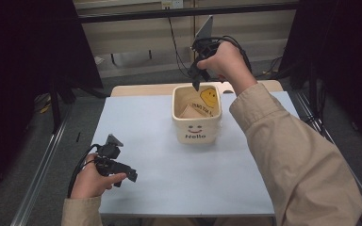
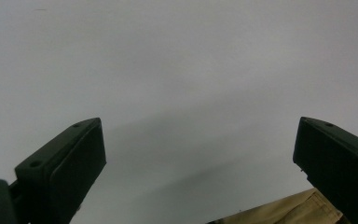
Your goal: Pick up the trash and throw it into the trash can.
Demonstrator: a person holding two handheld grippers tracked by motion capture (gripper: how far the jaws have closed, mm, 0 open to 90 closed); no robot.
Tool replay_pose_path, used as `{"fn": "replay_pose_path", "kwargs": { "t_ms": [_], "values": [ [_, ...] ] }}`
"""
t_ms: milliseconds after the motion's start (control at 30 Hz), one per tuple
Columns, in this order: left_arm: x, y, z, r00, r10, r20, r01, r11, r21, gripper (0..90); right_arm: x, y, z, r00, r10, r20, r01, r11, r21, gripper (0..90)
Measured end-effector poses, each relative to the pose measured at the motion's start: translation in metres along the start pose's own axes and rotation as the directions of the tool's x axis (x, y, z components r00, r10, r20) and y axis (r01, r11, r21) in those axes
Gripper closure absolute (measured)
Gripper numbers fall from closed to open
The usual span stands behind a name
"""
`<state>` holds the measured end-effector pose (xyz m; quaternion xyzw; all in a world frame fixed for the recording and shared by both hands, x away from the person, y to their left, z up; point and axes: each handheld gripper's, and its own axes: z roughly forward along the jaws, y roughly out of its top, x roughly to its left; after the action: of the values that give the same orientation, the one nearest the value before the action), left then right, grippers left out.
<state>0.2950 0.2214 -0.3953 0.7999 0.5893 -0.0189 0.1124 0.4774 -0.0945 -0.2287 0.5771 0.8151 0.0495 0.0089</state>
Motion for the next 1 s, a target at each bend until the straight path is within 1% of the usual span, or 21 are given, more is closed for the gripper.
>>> {"fn": "replay_pose_path", "kwargs": {
  "t_ms": [67, 100, 167, 267, 300, 400, 433, 467, 500, 533, 600, 733, 767, 833, 867, 933, 1000],
  "values": [
    [0.000, 0.000, 0.000, 1.0000, -0.001, 0.001, 0.001, 1.0000, -0.001, 2.2, -0.001, -0.001, -0.003, 1.0000, -0.006, 0.003, 0.006, 1.000, -0.001, 13.3],
    [0.001, 0.001, 0.000, 0.9999, 0.012, -0.010, -0.012, 0.9999, 0.000, 2.2, -0.003, -0.002, -0.009, 1.0000, -0.003, 0.005, 0.003, 1.000, -0.012, 13.5],
    [0.001, 0.001, 0.000, 0.9998, 0.019, -0.011, -0.019, 0.9998, 0.003, 2.2, -0.005, -0.003, -0.017, 1.0000, 0.004, 0.005, -0.004, 1.000, -0.008, 13.3],
    [0.001, 0.001, 0.001, 0.9999, 0.016, -0.007, -0.016, 0.9999, 0.005, 2.2, -0.006, -0.004, -0.030, 0.9999, 0.006, 0.014, -0.005, 1.000, -0.021, 13.1],
    [0.001, 0.001, 0.001, 0.9999, 0.016, -0.007, -0.016, 0.9999, 0.005, 2.2, -0.006, -0.004, -0.030, 0.9999, 0.006, 0.014, -0.005, 1.000, -0.021, 13.1],
    [0.000, 0.001, 0.001, 0.9998, 0.016, -0.010, -0.016, 0.9999, 0.001, 2.2, -0.006, -0.005, -0.046, 0.9999, 0.002, 0.017, -0.001, 1.000, -0.031, 12.9],
    [0.000, 0.001, 0.001, 0.9998, 0.016, -0.010, -0.016, 0.9999, 0.001, 2.2, -0.006, -0.005, -0.046, 0.9999, 0.002, 0.017, -0.001, 1.000, -0.031, 12.9],
    [0.000, 0.001, 0.001, 0.9998, 0.018, -0.009, -0.018, 0.9998, 0.006, 2.2, -0.006, -0.006, -0.055, 0.9999, 0.004, 0.016, -0.004, 0.999, -0.037, 12.9],
    [0.000, 0.001, 0.001, 0.9998, 0.017, -0.007, -0.017, 0.9998, 0.007, 2.2, -0.007, -0.006, -0.058, 0.9999, 0.003, 0.015, -0.002, 0.999, -0.042, 13.0],
    [0.000, 0.001, 0.002, 0.9998, 0.016, -0.012, -0.016, 0.9999, -0.001, 2.2, -0.007, -0.007, -0.062, 0.9999, 0.000, 0.017, 0.001, 0.999, -0.045, 13.1],
    [0.001, 0.001, 0.001, 0.9998, 0.017, -0.010, -0.016, 0.9999, 0.003, 2.2, -0.007, -0.008, -0.068, 0.9996, 0.000, 0.027, 0.001, 0.999, -0.044, 13.0],
    [0.000, 0.001, 0.001, 0.9998, 0.017, -0.004, -0.017, 0.9998, 0.006, 2.2, -0.008, -0.011, -0.076, 0.9995, -0.011, 0.031, 0.012, 0.999, -0.049, 13.0],
    [0.000, 0.001, 0.001, 0.9998, 0.016, -0.008, -0.016, 0.9999, -0.002, 2.2, -0.009, -0.011, -0.077, 0.9995, -0.009, 0.032, 0.010, 0.999, -0.049, 12.8],
    [-0.001, 0.001, 0.001, 0.9999, 0.011, -0.008, -0.010, 0.9999, 0.002, 2.2, -0.009, -0.012, -0.077, 0.9994, -0.011, 0.032, 0.013, 0.999, -0.045, 12.6],
    [-0.001, 0.001, 0.001, 1.0000, 0.005, -0.004, -0.005, 1.0000, 0.002, 2.2, -0.010, -0.013, -0.077, 0.9991, -0.021, 0.036, 0.023, 0.999, -0.045, 12.4],
    [-0.001, 0.001, 0.002, 0.9999, 0.008, -0.010, -0.008, 0.9999, -0.007, 2.2, -0.012, -0.016, -0.077, 0.9990, -0.018, 0.041, 0.020, 0.999, -0.048, 12.1],
    [0.000, 0.001, 0.001, 0.9999, 0.016, -0.006, -0.016, 0.9999, 0.003, 2.2, -0.015, -0.019, -0.076, 0.9990, -0.021, 0.040, 0.023, 0.999, -0.045, 12.0]
  ]
}}
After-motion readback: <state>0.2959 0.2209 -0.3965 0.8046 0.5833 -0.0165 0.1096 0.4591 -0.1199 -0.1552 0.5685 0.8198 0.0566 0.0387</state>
